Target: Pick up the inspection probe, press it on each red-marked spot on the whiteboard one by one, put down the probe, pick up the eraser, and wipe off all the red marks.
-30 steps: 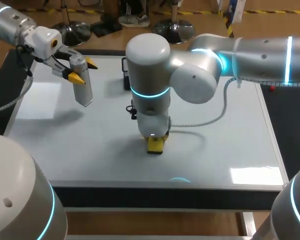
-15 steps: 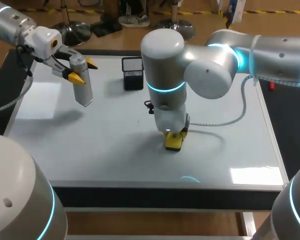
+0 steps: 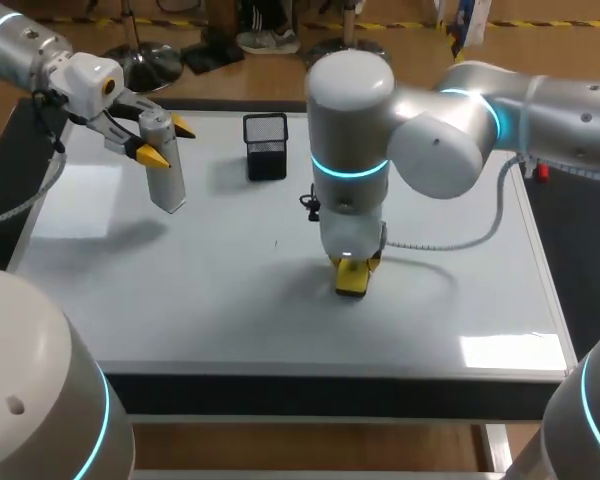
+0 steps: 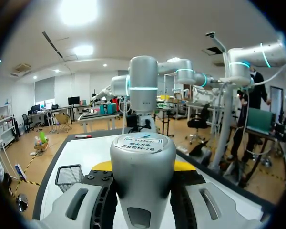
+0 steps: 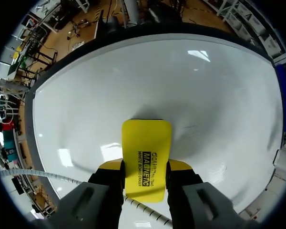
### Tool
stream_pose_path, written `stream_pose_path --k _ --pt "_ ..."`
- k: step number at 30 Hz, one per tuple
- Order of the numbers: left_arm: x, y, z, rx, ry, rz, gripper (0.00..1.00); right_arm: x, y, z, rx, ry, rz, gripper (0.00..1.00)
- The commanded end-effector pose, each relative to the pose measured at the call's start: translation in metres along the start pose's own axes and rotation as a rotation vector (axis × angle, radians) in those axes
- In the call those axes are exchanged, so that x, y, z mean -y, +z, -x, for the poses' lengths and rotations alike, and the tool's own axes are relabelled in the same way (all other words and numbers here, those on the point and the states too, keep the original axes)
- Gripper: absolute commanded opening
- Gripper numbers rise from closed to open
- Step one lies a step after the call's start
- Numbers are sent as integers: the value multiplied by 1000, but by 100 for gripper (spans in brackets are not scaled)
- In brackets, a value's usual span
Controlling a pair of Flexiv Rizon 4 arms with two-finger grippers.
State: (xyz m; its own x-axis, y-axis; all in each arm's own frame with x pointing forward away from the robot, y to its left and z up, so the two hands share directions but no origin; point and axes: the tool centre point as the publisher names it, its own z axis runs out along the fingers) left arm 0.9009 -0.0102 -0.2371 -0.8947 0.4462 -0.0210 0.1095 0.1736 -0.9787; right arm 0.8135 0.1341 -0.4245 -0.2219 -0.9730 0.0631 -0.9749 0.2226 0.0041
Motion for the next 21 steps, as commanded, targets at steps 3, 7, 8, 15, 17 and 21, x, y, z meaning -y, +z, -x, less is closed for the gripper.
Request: stream_pose_path --k 3,7,8,15,17,21 --pt "1 -1 0 -1 1 1 0 9 -29 -11 52 -31 -11 0" --pt "1 -1 0 -1 1 1 0 14 -40 -10 55 -74 -20 0" --pt "1 -1 0 -1 1 1 0 16 -41 -10 55 -74 -21 0" --pt "1 -1 0 -1 1 1 0 21 -47 -10 51 -67 -26 0" --pt "1 -1 0 -1 1 1 0 21 -47 -10 51 -67 -26 0" --pt "1 -1 0 -1 1 1 0 21 -47 -10 51 -67 -26 0"
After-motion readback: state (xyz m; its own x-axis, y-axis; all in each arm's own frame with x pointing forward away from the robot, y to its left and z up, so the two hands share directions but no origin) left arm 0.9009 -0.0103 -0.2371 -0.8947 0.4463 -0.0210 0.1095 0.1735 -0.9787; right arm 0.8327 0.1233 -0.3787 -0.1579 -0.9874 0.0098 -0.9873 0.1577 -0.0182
